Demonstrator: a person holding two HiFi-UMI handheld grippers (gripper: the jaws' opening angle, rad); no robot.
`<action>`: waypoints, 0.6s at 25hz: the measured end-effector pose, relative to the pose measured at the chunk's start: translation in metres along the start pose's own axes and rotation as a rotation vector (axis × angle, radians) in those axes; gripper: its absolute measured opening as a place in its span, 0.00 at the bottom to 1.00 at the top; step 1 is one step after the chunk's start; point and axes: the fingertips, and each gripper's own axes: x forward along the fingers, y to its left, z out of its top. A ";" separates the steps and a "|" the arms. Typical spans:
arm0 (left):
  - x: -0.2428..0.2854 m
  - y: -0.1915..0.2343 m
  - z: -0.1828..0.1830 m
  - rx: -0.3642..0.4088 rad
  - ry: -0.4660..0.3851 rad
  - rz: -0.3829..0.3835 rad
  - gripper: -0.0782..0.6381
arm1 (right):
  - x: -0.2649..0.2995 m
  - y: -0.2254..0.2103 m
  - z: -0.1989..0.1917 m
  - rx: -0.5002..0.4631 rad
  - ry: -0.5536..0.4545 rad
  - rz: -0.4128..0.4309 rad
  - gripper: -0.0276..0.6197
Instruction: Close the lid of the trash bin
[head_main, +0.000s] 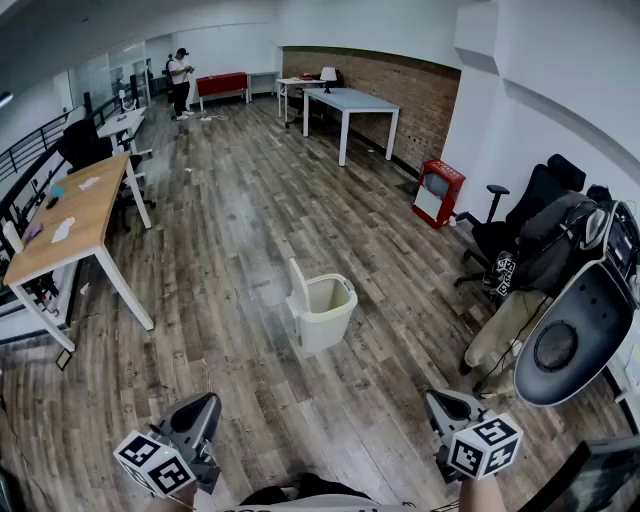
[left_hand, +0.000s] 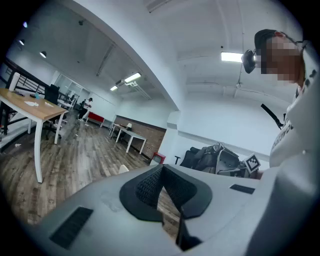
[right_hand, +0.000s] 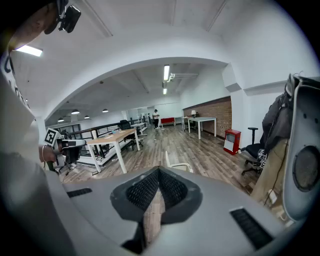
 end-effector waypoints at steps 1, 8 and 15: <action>-0.001 -0.001 0.001 0.001 0.000 -0.001 0.12 | -0.001 0.001 0.001 -0.001 -0.001 -0.001 0.06; -0.010 0.003 0.005 -0.007 -0.002 0.008 0.12 | -0.002 0.007 0.006 -0.014 0.007 -0.004 0.06; -0.019 0.015 0.014 0.042 -0.038 0.020 0.12 | 0.002 0.007 0.024 0.001 -0.065 -0.015 0.06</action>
